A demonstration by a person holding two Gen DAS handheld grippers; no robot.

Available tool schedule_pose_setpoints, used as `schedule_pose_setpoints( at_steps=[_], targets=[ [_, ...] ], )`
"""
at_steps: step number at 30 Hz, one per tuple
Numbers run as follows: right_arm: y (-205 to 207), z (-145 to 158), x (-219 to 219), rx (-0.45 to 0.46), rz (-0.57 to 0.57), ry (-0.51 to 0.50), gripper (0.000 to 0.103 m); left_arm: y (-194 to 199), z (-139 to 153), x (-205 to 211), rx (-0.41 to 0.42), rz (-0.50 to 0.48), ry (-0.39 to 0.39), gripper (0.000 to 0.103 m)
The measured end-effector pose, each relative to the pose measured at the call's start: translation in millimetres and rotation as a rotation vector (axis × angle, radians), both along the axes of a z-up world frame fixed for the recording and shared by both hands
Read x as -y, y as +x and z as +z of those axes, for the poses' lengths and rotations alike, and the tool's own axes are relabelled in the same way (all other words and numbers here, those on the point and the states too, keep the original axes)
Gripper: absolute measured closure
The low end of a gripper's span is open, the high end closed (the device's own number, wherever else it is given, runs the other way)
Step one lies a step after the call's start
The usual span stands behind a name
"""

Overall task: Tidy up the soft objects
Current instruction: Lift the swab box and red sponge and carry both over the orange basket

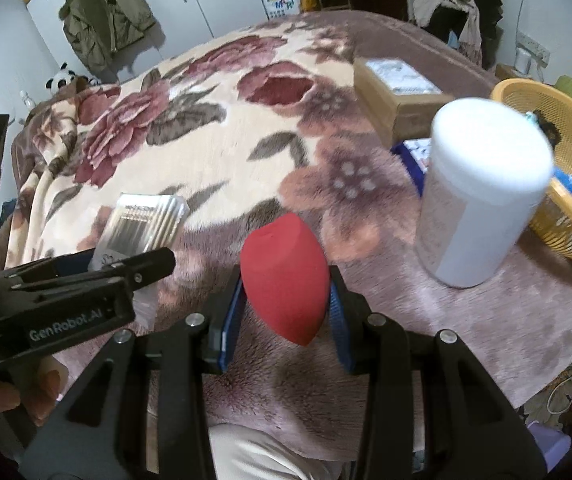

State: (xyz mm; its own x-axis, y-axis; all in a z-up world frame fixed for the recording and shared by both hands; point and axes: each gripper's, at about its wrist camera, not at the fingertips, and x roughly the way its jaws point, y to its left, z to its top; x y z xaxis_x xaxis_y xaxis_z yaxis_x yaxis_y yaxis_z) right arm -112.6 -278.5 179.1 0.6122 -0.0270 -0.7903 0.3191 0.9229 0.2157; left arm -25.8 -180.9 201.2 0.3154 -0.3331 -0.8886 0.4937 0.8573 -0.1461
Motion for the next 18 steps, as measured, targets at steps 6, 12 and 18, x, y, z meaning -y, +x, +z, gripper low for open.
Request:
schedule_pose_setpoints(
  at_steps=[6,12,18],
  targets=[
    [-7,24,25,0.048,-0.035,-0.019,0.064,-5,22,31,0.010,-0.024,-0.041,0.032],
    [-13,44,52,0.083,-0.076,-0.040,0.064,-9,39,63,0.028,-0.058,-0.058,0.032],
    [-19,56,76,0.097,-0.111,-0.061,0.064,-13,55,92,0.052,-0.088,-0.073,0.032]
  ],
)
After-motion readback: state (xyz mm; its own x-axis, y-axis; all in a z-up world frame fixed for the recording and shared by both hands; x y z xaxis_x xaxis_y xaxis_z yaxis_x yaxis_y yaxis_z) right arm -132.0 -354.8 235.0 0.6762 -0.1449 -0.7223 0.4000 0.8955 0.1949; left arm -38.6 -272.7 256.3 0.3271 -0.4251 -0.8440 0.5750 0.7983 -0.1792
